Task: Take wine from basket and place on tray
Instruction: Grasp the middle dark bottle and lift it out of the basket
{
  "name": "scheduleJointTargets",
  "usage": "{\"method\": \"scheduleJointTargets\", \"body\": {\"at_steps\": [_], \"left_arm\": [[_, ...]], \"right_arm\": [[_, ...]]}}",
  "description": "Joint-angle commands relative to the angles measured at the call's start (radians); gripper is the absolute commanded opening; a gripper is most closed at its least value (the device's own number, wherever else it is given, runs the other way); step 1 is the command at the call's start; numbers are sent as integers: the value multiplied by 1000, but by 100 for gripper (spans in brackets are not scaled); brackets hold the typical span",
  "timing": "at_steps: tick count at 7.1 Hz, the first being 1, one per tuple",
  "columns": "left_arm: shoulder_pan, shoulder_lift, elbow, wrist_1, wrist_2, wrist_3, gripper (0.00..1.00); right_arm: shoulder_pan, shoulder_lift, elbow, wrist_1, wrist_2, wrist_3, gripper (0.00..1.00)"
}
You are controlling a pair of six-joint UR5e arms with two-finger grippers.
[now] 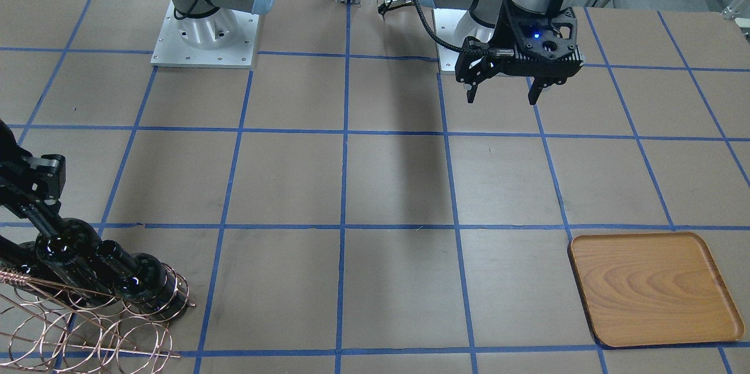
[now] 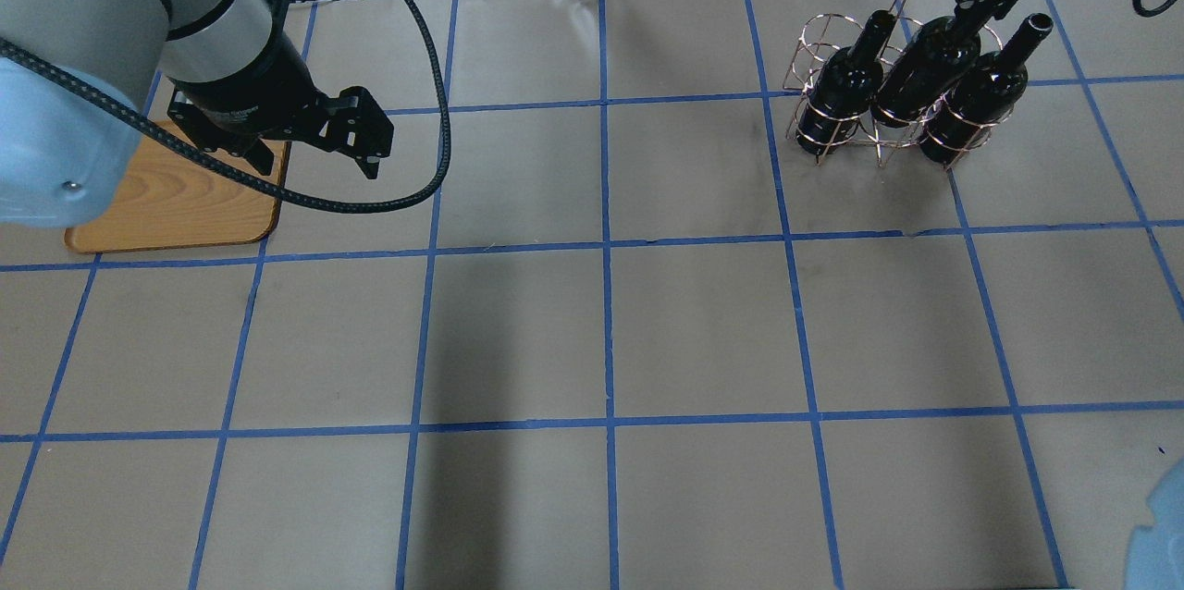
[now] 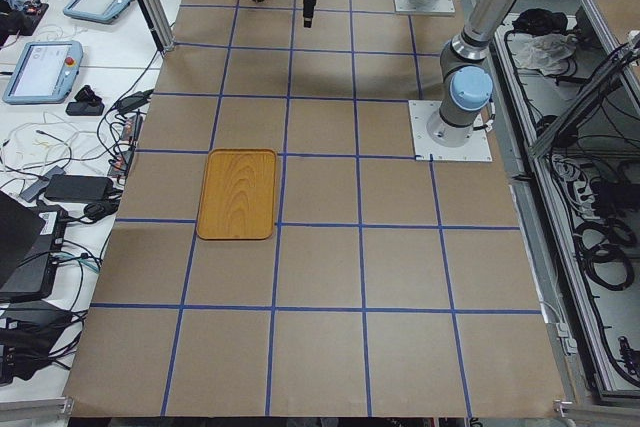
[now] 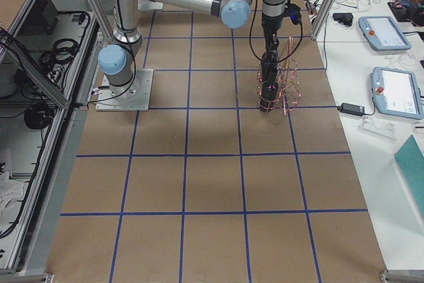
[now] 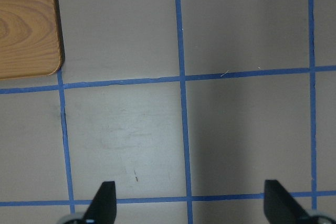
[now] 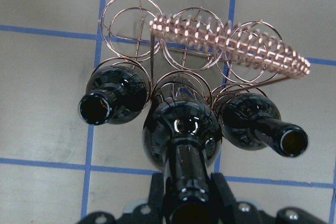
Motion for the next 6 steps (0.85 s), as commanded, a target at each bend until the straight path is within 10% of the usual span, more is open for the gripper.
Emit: {"method": "scheduleJointTargets", "body": {"at_steps": [1, 6], "left_arm": [[0, 0, 0, 0, 0, 0, 100], [0, 0, 0, 0, -2, 0, 100]], "right_arm": [[1, -97, -17, 121, -3, -9, 0], [37, -167, -56, 323, 17, -3, 0]]}}
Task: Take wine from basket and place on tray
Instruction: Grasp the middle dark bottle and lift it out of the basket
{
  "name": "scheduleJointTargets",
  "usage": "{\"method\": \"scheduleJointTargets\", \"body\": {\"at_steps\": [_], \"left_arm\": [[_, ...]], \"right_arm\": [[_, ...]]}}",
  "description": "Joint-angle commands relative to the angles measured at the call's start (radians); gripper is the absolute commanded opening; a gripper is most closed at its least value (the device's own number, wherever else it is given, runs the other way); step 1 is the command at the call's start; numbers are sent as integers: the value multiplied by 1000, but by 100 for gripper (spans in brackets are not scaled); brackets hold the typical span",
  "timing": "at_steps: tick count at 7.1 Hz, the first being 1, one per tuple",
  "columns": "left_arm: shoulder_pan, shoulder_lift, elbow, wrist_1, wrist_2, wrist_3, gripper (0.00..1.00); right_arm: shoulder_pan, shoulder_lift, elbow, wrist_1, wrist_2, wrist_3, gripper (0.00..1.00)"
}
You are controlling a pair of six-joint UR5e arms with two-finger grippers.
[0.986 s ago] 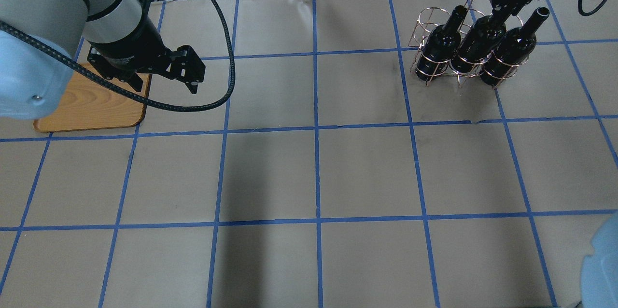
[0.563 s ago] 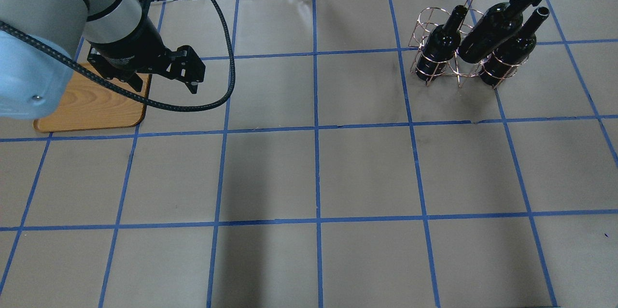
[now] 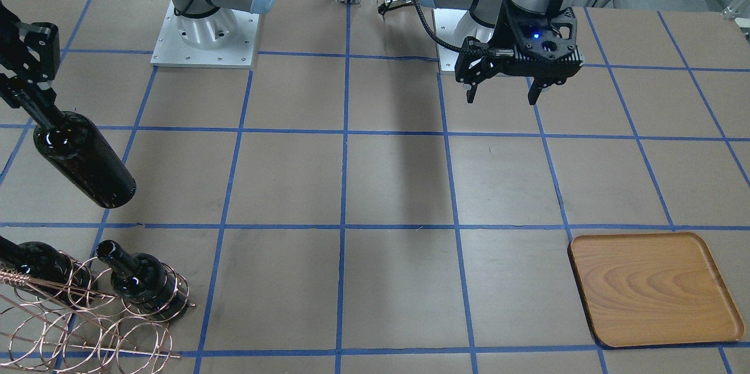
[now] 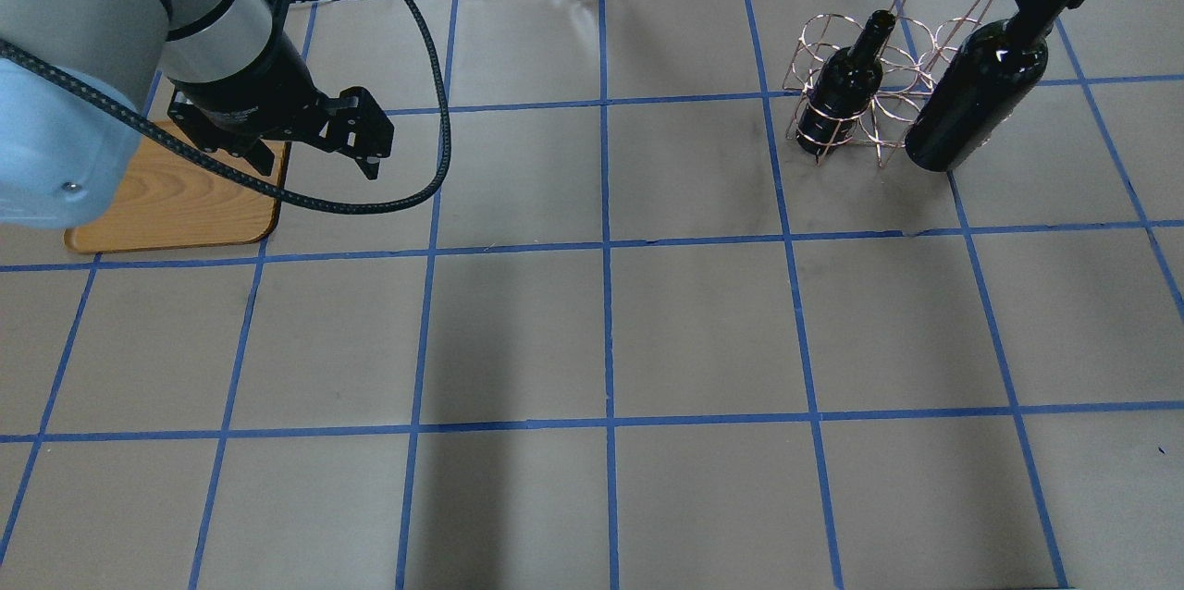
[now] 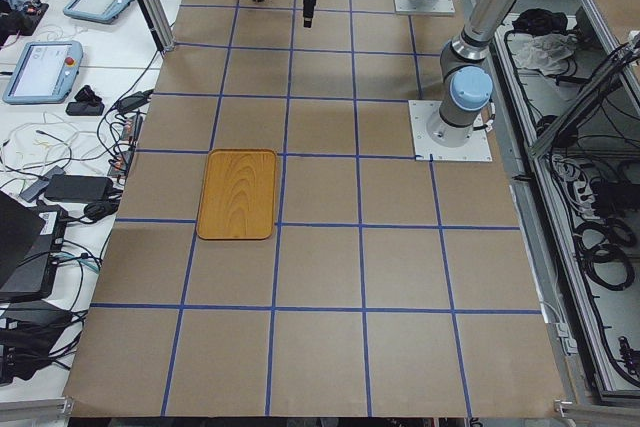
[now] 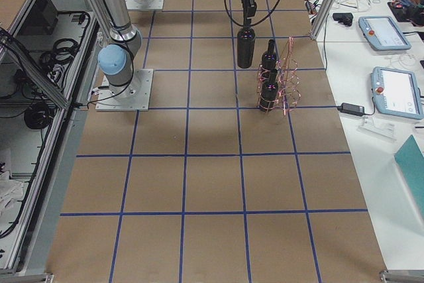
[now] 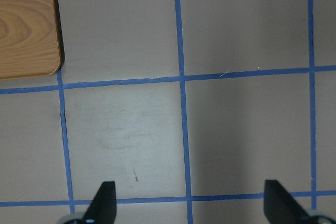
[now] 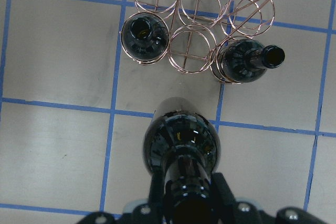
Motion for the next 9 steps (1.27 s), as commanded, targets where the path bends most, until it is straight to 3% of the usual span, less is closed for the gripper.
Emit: {"method": "scheduleJointTargets", "body": {"at_steps": [1, 5, 9], "left_arm": [[0, 0, 0, 0, 1, 0, 100], [0, 3, 0, 0, -1, 1, 100], [0, 3, -5, 2, -2, 1, 100]], "right_arm": [[78, 2, 1, 57, 27, 51, 0], [345, 109, 3, -67, 29, 359, 0], [519, 193, 5, -168, 18, 565, 0]]}}
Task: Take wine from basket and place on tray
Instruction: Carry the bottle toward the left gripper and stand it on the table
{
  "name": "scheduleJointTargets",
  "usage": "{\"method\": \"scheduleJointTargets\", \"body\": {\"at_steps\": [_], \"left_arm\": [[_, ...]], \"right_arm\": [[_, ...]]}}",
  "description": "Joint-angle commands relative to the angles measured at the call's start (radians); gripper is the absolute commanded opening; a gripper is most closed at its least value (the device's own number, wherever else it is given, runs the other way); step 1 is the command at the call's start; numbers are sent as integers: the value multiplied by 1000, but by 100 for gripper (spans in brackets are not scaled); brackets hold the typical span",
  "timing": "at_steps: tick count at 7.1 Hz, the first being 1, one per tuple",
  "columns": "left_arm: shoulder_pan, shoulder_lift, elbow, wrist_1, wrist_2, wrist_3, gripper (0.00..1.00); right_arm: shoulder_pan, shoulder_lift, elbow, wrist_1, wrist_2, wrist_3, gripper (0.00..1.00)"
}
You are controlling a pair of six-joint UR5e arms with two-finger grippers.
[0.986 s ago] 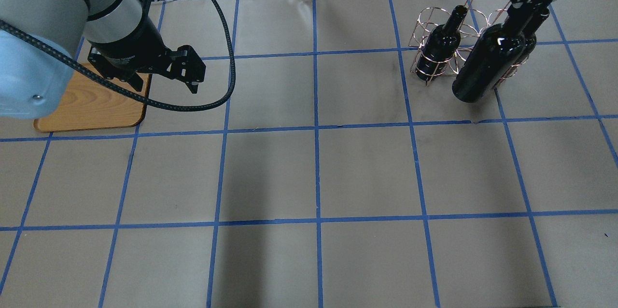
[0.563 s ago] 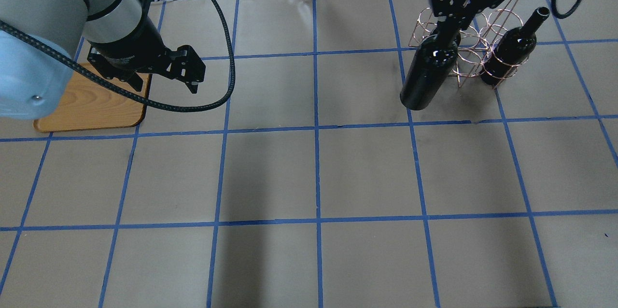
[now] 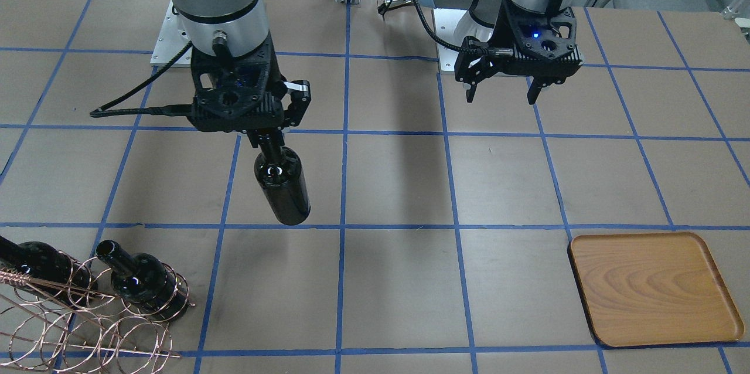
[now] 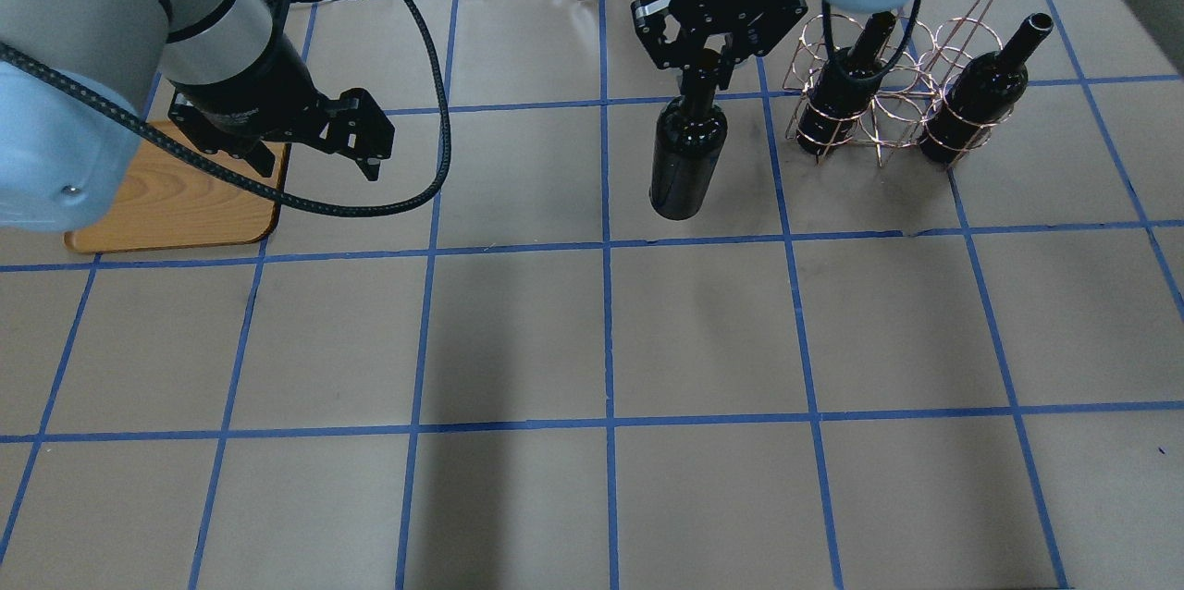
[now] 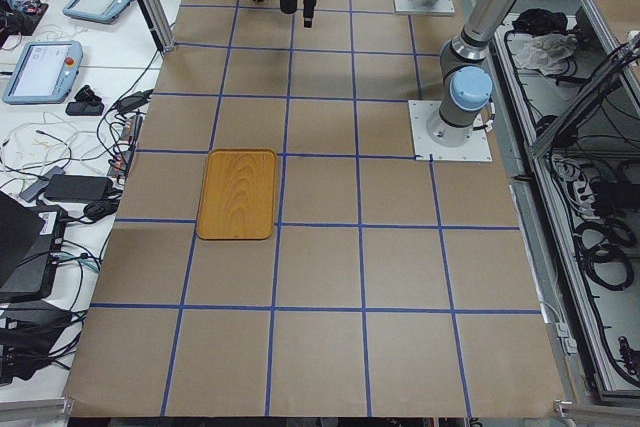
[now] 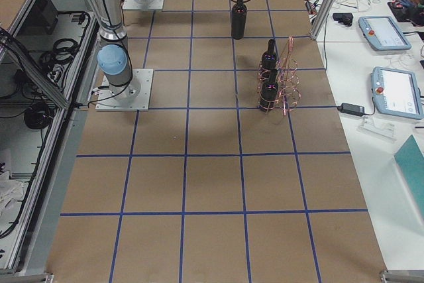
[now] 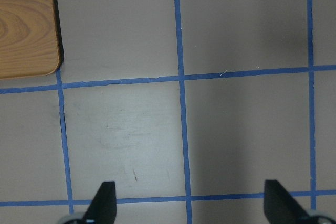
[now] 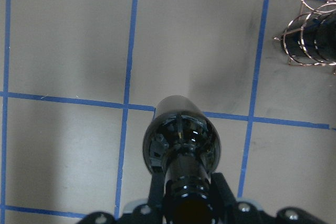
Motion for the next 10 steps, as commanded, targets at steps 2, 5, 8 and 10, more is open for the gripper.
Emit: {"method": "scheduleJointTargets", "body": {"at_steps": [2, 5, 8, 10], "left_arm": [[6, 0, 0, 8, -3, 7, 100], [41, 11, 3, 5, -5, 53, 100], [103, 31, 3, -4, -6, 160, 100], [124, 35, 1, -6, -8, 203, 100]], "right_arm": [[149, 45, 4, -29, -8, 155, 0], [280, 111, 7, -116, -8, 296, 0], [320, 140, 6, -141, 2, 353, 0], [329, 143, 1, -143, 4, 360, 0]]}}
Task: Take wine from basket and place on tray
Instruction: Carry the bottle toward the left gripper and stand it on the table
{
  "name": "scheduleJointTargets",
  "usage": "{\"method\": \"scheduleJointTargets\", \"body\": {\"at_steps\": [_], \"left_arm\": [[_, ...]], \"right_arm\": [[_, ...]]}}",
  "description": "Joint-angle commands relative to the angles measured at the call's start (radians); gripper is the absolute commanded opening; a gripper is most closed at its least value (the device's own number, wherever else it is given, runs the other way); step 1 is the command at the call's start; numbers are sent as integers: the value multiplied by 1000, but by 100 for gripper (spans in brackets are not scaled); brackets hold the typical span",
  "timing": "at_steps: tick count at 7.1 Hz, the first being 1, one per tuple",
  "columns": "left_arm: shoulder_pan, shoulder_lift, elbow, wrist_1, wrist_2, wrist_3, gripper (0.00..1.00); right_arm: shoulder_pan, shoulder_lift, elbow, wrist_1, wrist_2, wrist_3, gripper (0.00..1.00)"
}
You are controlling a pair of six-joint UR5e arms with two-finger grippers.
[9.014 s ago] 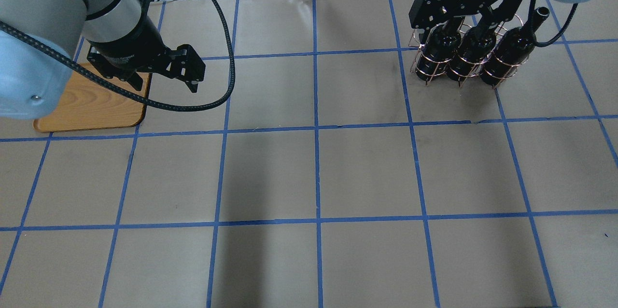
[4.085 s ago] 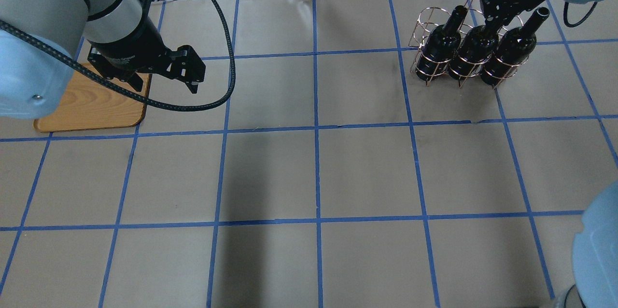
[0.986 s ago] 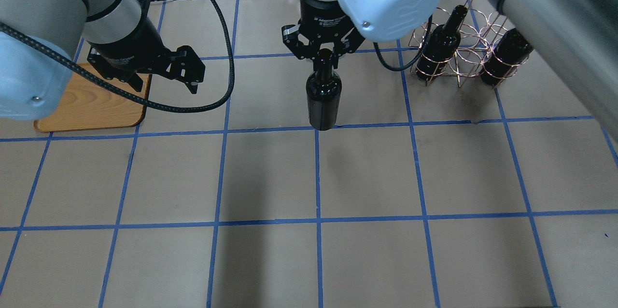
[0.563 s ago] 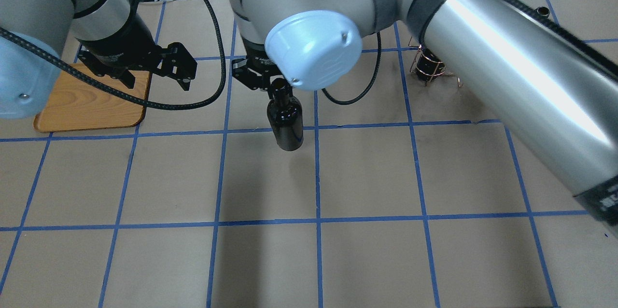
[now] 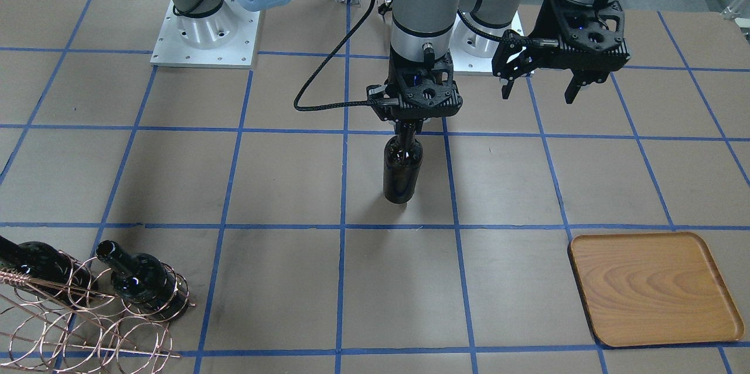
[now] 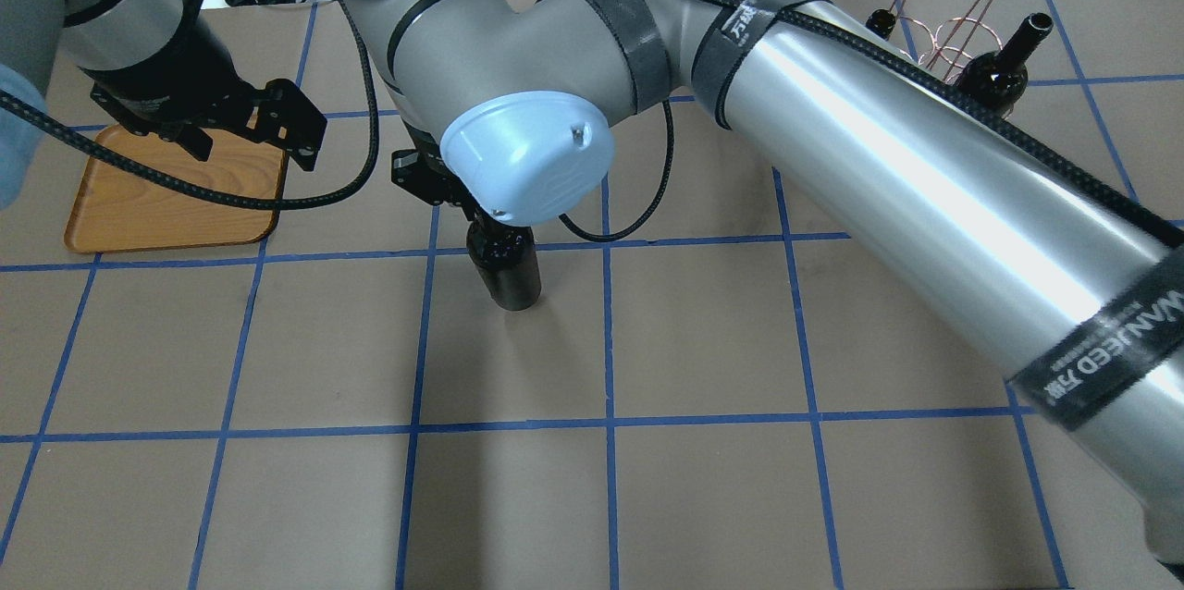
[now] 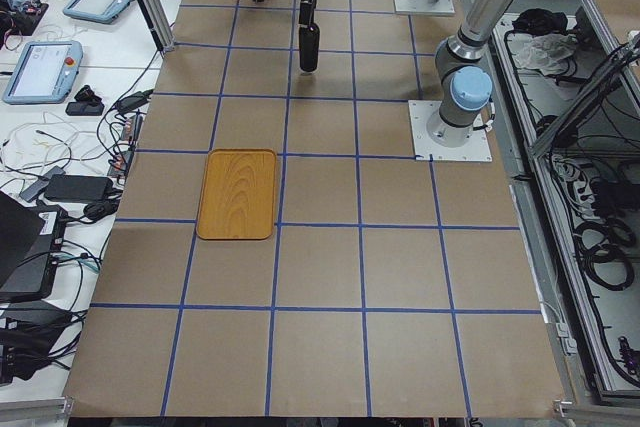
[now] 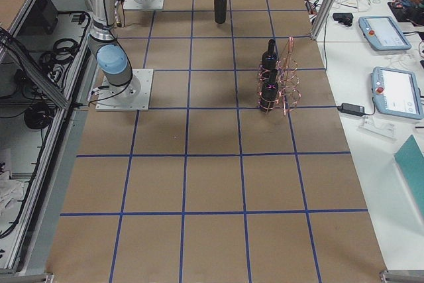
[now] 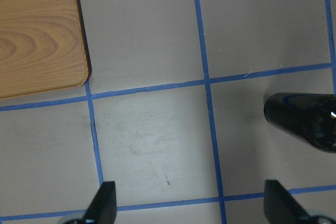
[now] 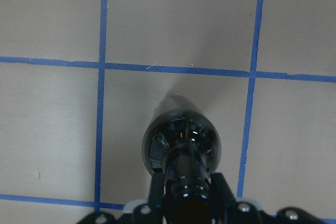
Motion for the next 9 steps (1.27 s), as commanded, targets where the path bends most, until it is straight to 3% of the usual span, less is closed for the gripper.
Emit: {"method": "scheduleJointTargets", "body": {"at_steps": [1, 7, 8, 9], "left_arm": [[11, 3, -2, -2, -4, 15, 100], [9, 3, -5, -4, -6, 12, 100], [9, 3, -7, -2, -6, 12, 100], [9, 3, -7, -2, -6, 12, 100]], "right_arm": [[18, 15, -4, -26, 3, 11, 0], [36, 56, -11, -92, 20, 75, 0], [36, 58, -11, -92, 32, 78, 22], [36, 55, -11, -92, 32, 81, 61]]}}
